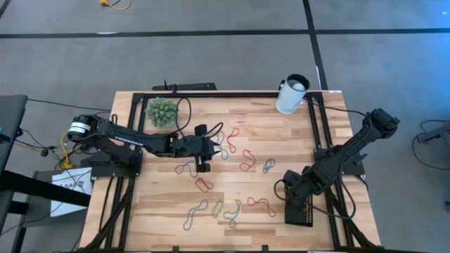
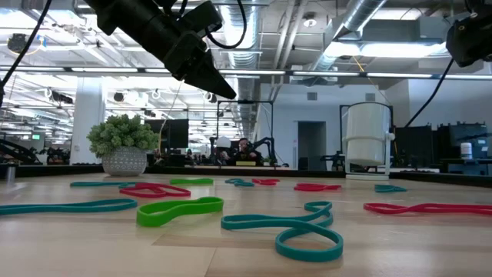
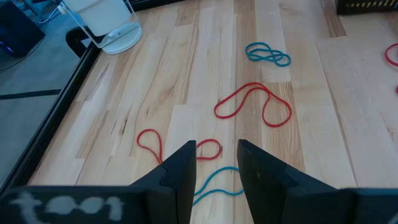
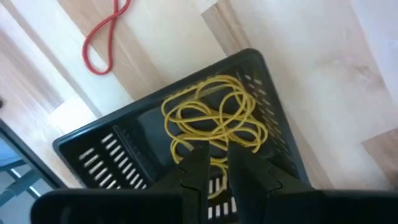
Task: Pick and place items into bin
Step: Put the yellow rubberband into the black basket, then put the right red rubberband into the black basket
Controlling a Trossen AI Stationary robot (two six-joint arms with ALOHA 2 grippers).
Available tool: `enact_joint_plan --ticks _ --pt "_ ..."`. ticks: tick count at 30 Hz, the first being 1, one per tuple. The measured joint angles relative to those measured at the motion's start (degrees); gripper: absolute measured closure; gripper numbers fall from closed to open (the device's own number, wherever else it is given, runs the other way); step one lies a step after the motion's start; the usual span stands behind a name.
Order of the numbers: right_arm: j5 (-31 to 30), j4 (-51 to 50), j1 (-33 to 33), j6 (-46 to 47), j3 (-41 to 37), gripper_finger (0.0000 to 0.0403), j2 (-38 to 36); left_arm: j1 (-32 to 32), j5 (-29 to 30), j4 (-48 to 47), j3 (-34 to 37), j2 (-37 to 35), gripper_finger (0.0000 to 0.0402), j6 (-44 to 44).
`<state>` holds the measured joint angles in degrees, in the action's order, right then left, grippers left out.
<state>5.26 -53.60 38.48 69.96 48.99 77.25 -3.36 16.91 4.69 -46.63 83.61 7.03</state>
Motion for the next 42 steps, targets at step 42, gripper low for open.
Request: enact_joint_plan --ticks 42 --pt "-32.98 9.13 -13.98 -51.59 -0.91 0.0351 -38.13 3.28 16.45 -39.79 -17.67 -24.81 0.0293 7.69"
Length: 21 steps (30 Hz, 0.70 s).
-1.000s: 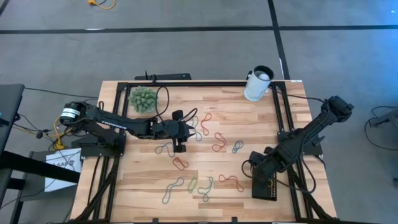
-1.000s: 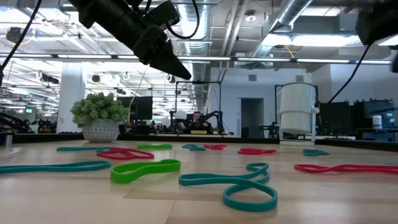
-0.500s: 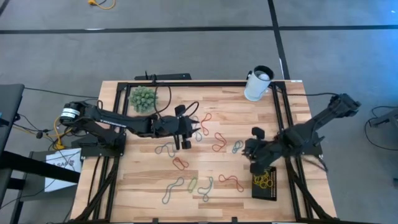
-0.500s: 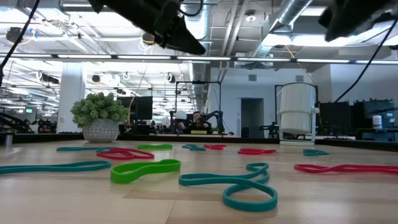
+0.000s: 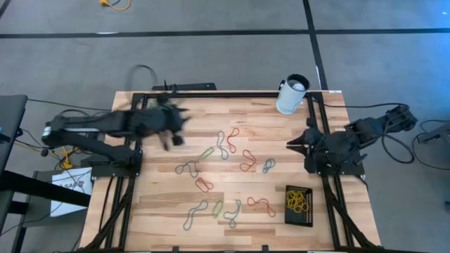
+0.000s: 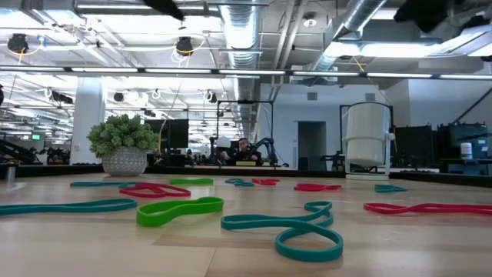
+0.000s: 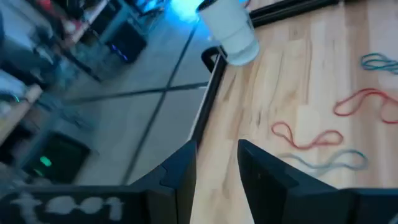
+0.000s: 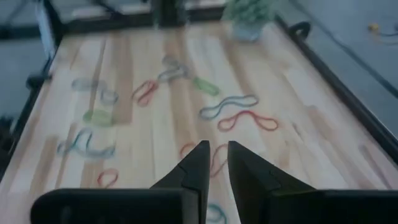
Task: Pick and place items into bin
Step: Put the right red rubberband into the black basket
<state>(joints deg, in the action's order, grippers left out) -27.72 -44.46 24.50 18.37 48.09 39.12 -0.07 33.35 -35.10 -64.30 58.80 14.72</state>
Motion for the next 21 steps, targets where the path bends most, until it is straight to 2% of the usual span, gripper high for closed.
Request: enact_joint_plan --ticks 3,5,7,10,12,14,18,21 --pt "0.22 11.79 0.08 1.20 -10.43 0.0351 -4.45 2.79 -8.66 -2.94 4.30 -9.37 0.0293 -6.68" --pt "0.52 24.59 0.06 -0.54 -18.90 0.0351 -6.08 4.22 -15.06 1.20 10.03 -15.29 0.0293 -9.00" --pt "0.47 37.38 -0.87 -5.29 -26.50 0.0351 -5.46 4.88 -18.54 10.49 17.21 -20.21 0.0293 -10.09" --pt "0.66 51.36 -3.49 -10.49 -33.80 0.0351 0.64 5.41 -19.15 28.57 29.72 -24.27 0.0293 -12.00" --pt "1.00 54.77 -4.59 -10.28 -35.39 0.0351 3.98 5.59 -19.25 38.22 36.79 -24.51 0.0293 -13.83" --pt "3.18 57.48 -5.76 -7.75 -34.83 0.0351 7.34 5.55 -19.58 43.76 41.69 -23.87 0.0293 -14.29" --pt "9.24 57.52 -7.53 -2.77 -32.46 0.0351 15.10 5.57 -19.07 46.00 45.29 -21.70 0.0293 -16.53" --pt "11.61 57.43 -8.32 -3.20 -29.90 0.0351 21.85 5.53 -19.11 46.49 45.54 -19.98 0.0293 -17.96"
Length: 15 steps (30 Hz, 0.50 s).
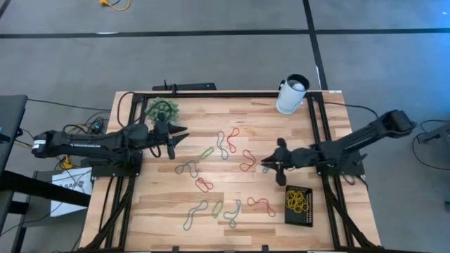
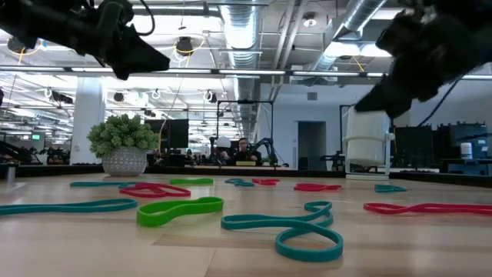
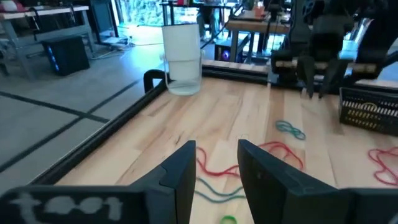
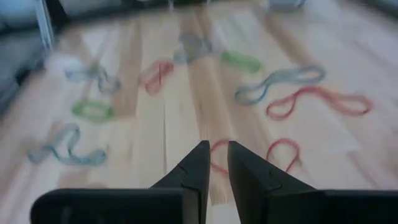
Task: Pick and place items into bin
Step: Put the right red rubberband into the black basket
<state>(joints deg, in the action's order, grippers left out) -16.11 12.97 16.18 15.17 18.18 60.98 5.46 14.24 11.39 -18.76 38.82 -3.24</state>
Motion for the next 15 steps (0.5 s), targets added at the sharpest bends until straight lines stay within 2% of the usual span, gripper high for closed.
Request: enact_joint_plan --ticks 6,11,15 --pt "3.14 -0.04 -2.76 -4.17 6.10 0.0351 13.46 0.02 0.00 3.28 -0.09 1.08 0.0293 -0.29" --pt "11.45 -1.24 -6.02 -6.81 11.55 0.0351 22.48 0.02 0.00 3.23 -0.09 1.03 0.0293 -0.31" --pt "17.14 -7.63 -8.91 -8.19 15.77 0.0351 27.11 0.00 0.00 2.77 -0.09 1.06 0.0293 -0.31"
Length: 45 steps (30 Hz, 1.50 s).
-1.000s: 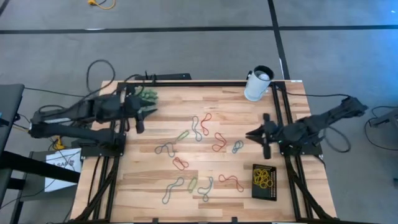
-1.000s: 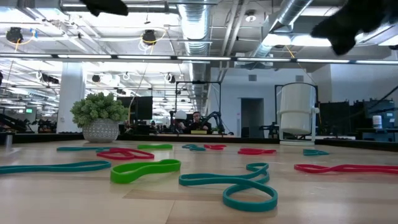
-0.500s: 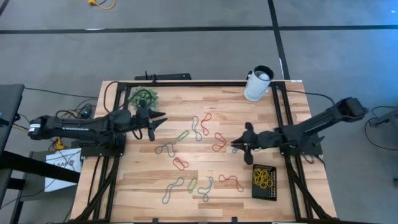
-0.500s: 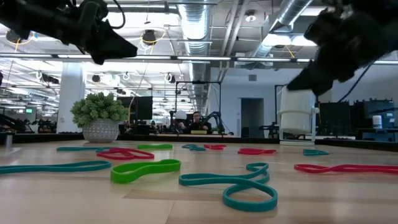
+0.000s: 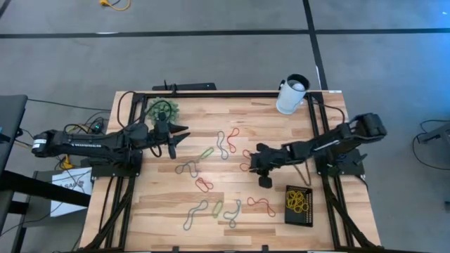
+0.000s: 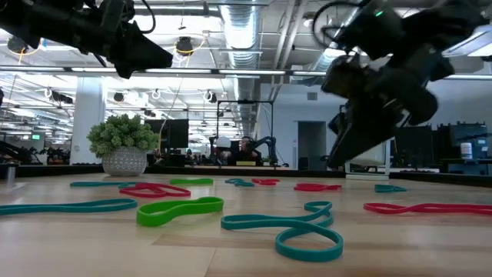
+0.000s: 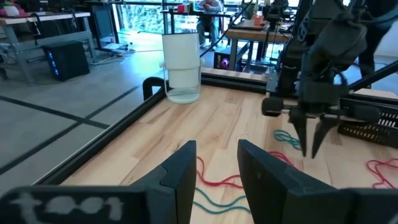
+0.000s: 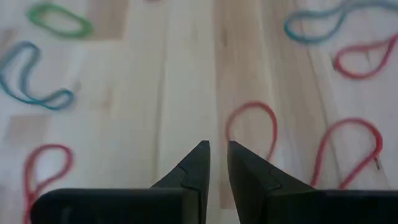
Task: Pick and place items into bin
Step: Put the right red rubberband into the black basket
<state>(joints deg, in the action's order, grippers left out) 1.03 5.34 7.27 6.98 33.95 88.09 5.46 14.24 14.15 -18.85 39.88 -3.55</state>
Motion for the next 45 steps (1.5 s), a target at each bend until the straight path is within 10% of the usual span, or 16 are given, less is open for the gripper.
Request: enact_joint_plan --ticks 45 --pt "6.64 -10.53 -6.23 -4.10 6.29 0.0400 6.92 -0.01 -0.42 -1.59 -0.01 -0.02 0.0293 -0.10"
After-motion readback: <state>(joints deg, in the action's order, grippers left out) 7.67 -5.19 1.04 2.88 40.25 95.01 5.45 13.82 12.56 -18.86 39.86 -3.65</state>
